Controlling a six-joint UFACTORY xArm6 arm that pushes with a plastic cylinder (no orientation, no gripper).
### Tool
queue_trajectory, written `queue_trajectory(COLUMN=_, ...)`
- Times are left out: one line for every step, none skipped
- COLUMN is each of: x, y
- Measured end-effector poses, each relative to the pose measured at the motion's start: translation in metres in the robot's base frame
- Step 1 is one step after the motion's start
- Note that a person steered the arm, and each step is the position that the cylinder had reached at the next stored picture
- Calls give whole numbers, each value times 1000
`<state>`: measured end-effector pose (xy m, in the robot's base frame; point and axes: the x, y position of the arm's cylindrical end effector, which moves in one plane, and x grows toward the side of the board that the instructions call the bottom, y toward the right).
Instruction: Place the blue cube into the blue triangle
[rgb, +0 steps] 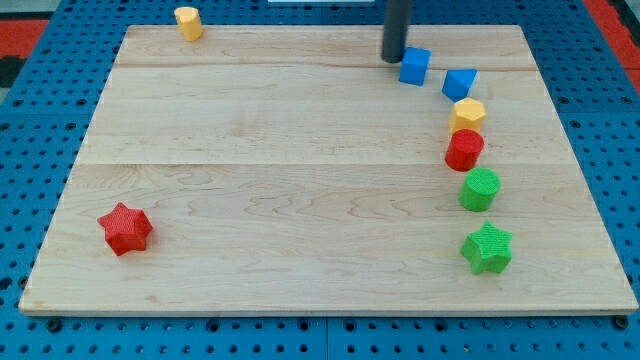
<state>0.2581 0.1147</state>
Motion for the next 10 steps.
queue_trajectory(x=1, y=10)
queue_trajectory(x=5, y=-20)
queue_trajectory(x=31, y=-28)
queue_trajectory(x=28, y=-17)
queue_trajectory(x=13, y=5)
queue_trajectory(x=13, y=17)
queue_trajectory(x=12, y=13)
queue_trajectory(x=22, y=5)
queue_trajectory(x=42, y=10)
queue_trajectory(x=39, y=27)
